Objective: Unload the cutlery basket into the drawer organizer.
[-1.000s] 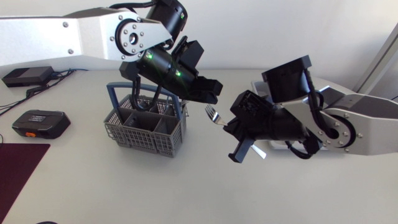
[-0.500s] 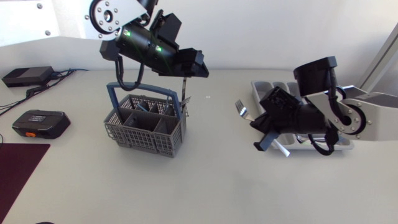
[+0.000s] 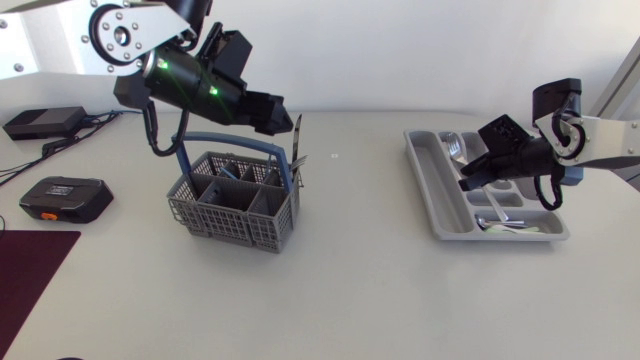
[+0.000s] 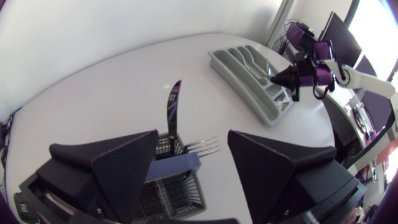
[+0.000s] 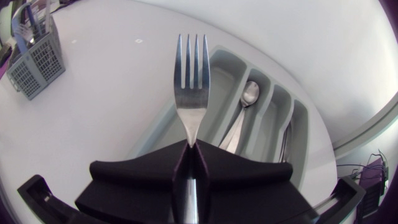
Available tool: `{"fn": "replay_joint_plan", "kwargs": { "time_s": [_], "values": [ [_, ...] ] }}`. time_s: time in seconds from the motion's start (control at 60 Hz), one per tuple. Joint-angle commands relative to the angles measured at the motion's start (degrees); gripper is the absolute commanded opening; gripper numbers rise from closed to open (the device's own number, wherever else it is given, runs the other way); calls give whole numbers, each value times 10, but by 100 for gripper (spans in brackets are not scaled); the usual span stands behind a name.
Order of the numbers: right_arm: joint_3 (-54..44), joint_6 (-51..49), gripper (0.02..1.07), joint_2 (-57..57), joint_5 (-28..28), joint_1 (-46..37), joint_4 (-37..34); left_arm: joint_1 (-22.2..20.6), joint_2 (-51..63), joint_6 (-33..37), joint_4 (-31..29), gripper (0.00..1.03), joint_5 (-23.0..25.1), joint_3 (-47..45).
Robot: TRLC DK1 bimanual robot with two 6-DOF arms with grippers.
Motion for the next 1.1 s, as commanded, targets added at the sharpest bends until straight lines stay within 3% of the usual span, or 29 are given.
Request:
{"fn": "replay_joint_plan", "kwargs": {
  "time_s": [0.0,0.4,0.65,1.083],
  "values": [
    [54,19,8,46,-6,-19,7,23,-21,31,2,79,-6,-35],
    [310,127,8,248,-1,-58,-32,69,-97,107,41,83,-18,-169],
    [394,153,8,323,32,-61,-48,79,-147,108,92,83,-16,-208],
    [517,172,8,429,58,-82,-115,88,-196,108,107,83,-13,-241]
  ]
}}
